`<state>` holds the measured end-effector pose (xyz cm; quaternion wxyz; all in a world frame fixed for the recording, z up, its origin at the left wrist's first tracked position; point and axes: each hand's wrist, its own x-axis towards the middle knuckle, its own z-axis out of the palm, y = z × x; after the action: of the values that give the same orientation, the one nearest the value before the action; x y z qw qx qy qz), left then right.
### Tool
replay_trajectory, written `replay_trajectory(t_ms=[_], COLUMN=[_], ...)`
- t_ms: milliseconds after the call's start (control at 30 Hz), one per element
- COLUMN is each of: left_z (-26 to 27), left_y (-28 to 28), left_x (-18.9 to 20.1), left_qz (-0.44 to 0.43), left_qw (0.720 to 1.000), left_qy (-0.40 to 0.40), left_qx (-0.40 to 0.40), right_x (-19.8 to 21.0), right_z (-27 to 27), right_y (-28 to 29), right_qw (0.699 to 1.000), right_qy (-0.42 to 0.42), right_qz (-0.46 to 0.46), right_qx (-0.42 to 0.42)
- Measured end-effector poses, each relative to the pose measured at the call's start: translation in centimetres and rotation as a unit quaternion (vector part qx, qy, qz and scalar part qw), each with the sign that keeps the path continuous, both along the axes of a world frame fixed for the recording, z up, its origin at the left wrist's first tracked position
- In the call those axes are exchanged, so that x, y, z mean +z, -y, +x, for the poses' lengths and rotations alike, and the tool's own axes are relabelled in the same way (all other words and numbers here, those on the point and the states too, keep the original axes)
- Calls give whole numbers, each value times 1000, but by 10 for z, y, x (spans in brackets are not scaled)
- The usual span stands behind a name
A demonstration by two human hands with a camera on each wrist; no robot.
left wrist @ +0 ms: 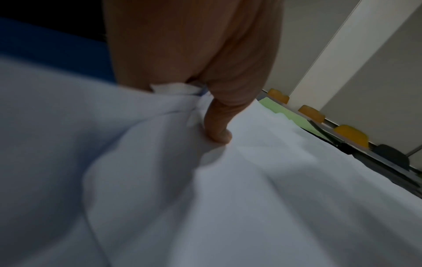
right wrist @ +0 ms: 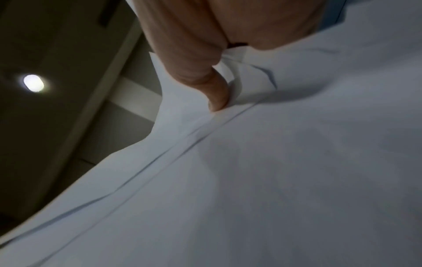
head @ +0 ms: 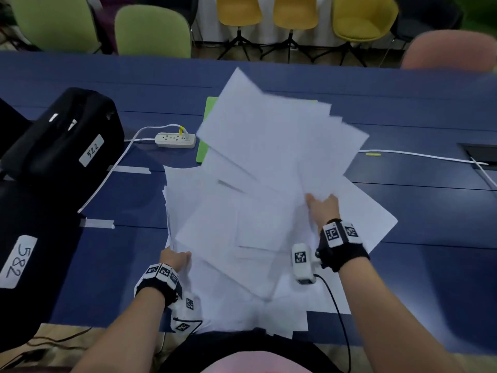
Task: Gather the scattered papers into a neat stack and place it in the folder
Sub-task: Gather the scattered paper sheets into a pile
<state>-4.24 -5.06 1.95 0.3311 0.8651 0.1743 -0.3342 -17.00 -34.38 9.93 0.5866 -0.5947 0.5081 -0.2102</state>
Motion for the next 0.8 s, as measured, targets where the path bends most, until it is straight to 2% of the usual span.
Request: replay_trajectory(t_ms=[67,167,233,300,367,433,500,567,633,733,800], left_z=[4,11,14,16,17,17,22,21,20,19,19], left_y=[-6,-18,-23,-28,-29,-30,-35,-35,-33,-28,-24], left_x=[-5,-14,-19,-27,-25,-21,-35,-32,-25,-26,-29], left_qz=[-19,-72,-115,-133,-140,-122,-109,-80,-60,0,20], left_qw=[1000,995,989,986,986,990,991,993,995,998,998], left_qy=[-18,-46,-45,-52,-52,-61,-68,-81,-77,-64,-62], left_qx=[0,55,76,88,68,41,29,20,8,-18,-21], right_x=[-33,-68,-77,-82,-87,-94,-94,-90,-92,-94,-99], right_z=[-5,-15,-18,-19,-18,-14,-10,-7,-4,3,9], right_y=[-6,-18,-24,-29,-38,-50,-63,-68,-68,-60,-53], right_qw=[992,963,959,968,970,960,933,926,945,975,981], right_qy=[-102,-223,-233,-213,-209,-225,-239,-211,-179,-171,-151], right_qz=[1,-9,-38,-60,-67,-37,24,76,57,-41,-81], right_qx=[68,150,156,117,102,166,268,304,268,135,89])
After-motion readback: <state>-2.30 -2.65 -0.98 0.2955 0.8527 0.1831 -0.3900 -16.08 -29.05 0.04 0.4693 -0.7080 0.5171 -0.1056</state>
